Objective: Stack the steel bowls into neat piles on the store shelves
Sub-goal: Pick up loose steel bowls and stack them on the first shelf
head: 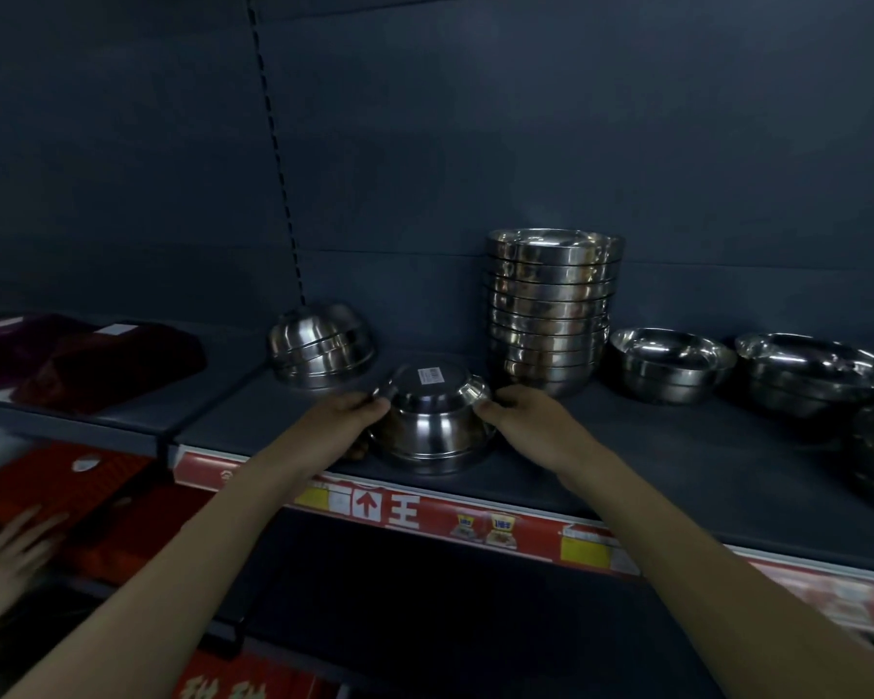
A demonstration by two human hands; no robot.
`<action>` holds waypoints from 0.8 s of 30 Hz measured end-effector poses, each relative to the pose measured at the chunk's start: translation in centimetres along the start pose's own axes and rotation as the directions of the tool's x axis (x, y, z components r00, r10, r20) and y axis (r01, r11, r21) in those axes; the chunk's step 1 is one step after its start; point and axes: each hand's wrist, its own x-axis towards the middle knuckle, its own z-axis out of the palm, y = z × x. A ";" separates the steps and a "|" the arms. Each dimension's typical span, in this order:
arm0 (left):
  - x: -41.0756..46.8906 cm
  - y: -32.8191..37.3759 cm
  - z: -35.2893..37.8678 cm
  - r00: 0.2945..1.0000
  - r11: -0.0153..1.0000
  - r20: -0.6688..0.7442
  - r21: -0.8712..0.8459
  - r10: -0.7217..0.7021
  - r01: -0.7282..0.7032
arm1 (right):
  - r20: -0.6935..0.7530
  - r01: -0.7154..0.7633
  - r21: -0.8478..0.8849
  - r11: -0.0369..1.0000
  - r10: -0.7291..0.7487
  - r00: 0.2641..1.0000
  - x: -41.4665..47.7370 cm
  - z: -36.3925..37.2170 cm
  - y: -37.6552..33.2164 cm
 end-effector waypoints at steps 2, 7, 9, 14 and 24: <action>-0.2 0.1 0.2 1.000 1.000 0.001 0.029 0.012 -0.012 | -0.005 0.015 0.002 1.000 -0.015 1.000 -0.2 0.2 -0.1; -0.8 0.1 1.0 0.998 0.998 -0.014 -0.005 0.063 -0.063 | -0.060 0.019 0.091 0.996 -0.013 0.998 -1.1 0.1 0.1; -1.1 0.2 1.3 0.995 0.994 -0.024 -0.043 0.096 -0.097 | -0.103 0.038 0.114 0.993 -0.026 0.994 -1.4 0.0 0.1; -2.0 0.8 1.7 0.968 0.968 -0.051 -0.031 0.245 -0.247 | -0.247 0.125 0.171 0.977 -0.080 0.966 -2.0 -0.5 -0.4; -3.7 1.7 2.3 0.884 0.904 -0.207 0.005 0.419 -0.427 | -0.333 0.266 0.297 0.917 -0.162 0.929 -4.0 -2.3 -0.4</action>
